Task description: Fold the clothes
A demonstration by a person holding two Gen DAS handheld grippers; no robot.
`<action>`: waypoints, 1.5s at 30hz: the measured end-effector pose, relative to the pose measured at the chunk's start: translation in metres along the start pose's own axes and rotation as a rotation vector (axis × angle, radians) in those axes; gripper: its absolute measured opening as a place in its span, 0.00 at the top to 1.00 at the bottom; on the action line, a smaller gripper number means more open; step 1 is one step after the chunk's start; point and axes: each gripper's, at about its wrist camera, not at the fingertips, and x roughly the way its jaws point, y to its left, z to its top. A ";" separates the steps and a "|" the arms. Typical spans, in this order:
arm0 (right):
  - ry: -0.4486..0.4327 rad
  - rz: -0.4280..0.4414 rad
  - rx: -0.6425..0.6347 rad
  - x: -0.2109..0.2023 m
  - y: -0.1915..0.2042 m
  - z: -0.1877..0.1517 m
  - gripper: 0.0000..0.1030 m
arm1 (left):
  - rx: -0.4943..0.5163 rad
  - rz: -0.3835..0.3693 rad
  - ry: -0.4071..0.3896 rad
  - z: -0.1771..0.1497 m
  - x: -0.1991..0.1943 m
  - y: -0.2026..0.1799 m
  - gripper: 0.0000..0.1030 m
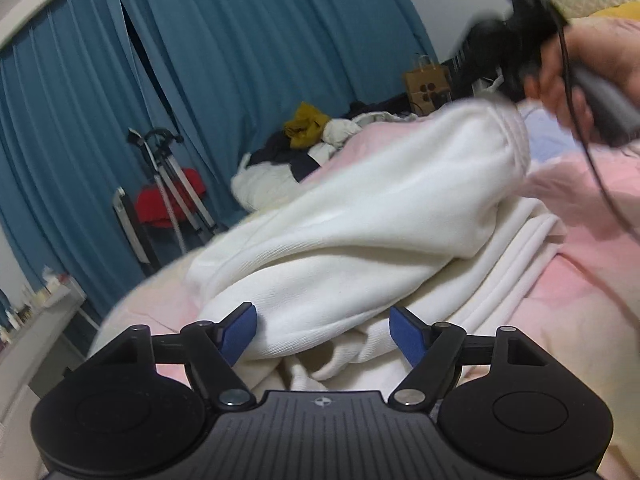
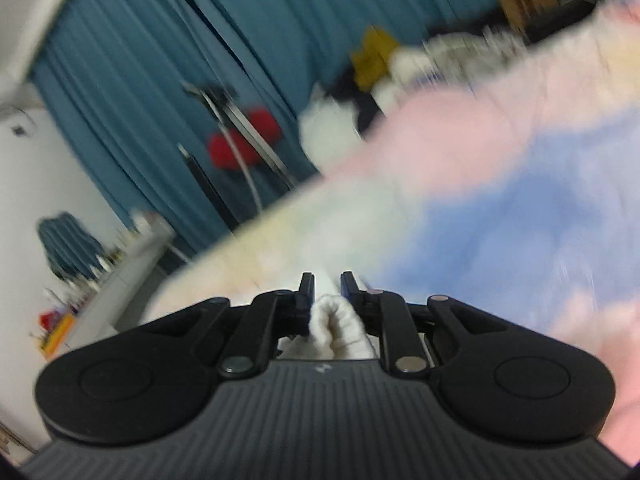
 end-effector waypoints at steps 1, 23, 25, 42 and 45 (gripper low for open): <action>0.036 -0.026 0.006 0.007 -0.004 -0.004 0.83 | -0.020 -0.015 0.000 0.001 -0.001 0.003 0.26; 0.246 -0.060 0.077 -0.011 0.025 -0.069 0.15 | -0.999 -0.299 0.077 -0.035 0.013 0.172 0.06; 0.246 -0.073 0.086 0.002 0.021 -0.068 0.10 | -1.056 -0.311 0.115 -0.046 0.020 0.181 0.06; 0.146 0.155 0.217 -0.003 0.023 -0.059 0.08 | -0.825 -0.264 0.104 -0.052 0.009 0.169 0.09; 0.182 0.089 0.214 0.015 0.023 -0.069 0.08 | -0.662 -0.242 0.107 -0.043 0.007 0.151 0.10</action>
